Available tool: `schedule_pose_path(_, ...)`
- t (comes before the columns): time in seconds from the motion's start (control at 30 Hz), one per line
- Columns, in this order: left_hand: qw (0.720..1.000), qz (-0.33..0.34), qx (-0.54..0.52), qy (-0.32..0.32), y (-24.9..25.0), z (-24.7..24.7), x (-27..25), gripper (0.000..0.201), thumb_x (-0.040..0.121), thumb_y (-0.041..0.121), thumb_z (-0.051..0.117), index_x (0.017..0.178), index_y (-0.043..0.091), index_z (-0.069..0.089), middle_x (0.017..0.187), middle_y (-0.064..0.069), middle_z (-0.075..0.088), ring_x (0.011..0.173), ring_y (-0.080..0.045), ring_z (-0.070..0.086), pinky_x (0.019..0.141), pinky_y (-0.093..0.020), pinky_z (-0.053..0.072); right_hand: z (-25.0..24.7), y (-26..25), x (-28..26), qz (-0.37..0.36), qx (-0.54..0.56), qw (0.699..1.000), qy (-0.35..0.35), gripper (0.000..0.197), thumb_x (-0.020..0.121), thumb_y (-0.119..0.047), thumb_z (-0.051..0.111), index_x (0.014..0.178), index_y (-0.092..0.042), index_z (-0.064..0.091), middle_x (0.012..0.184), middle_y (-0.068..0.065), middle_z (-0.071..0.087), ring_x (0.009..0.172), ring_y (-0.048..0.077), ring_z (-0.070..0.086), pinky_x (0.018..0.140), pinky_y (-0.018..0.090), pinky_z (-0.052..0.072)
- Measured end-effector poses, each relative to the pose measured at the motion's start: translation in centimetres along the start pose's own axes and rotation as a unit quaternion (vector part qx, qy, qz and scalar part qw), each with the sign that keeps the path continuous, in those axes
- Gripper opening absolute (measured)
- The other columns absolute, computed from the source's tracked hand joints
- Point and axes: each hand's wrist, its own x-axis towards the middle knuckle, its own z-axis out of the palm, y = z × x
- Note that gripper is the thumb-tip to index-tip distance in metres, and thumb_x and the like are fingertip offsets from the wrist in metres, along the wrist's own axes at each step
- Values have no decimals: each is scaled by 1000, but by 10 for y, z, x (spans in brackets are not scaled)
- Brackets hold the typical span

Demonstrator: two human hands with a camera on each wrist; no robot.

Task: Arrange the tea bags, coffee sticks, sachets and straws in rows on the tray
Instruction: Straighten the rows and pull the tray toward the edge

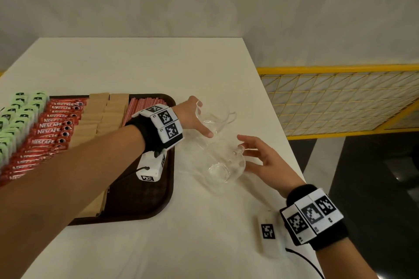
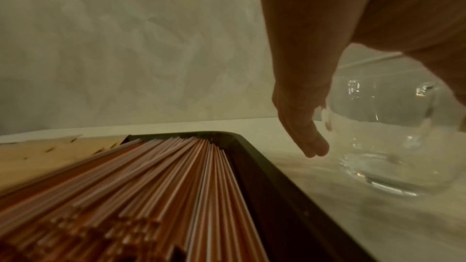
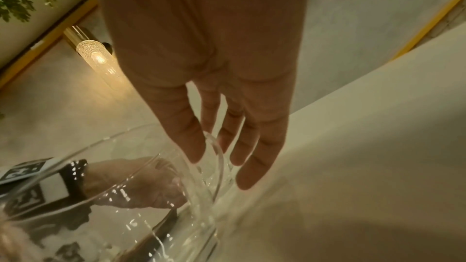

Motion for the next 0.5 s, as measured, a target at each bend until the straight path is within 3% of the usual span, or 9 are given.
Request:
schedule_pose_path(0.13,1000,22,-20,-2,2,0,3,80,68,25,82,133,11,37,129,0,50,106,-10,46,88,-21,33,3,-1,-1,41,103,994,5,23,89,1,57,108,-9,62,109,12,65,89,15,65,75,19,55)
schedule_pose_path(0.23,999,26,-29,4,3,2,4,80,69,24,82,135,12,36,129,1,50,104,-9,44,86,-20,31,6,2,-3,68,152,986,24,15,90,1,55,102,2,64,104,19,65,85,24,64,79,24,57)
schedule_pose_path(0.5,998,18,-65,14,0,8,5,78,67,20,83,131,15,39,115,-3,52,105,-16,55,93,-26,40,9,0,-6,93,175,979,41,6,87,0,60,87,-3,65,85,19,57,75,22,59,76,23,56)
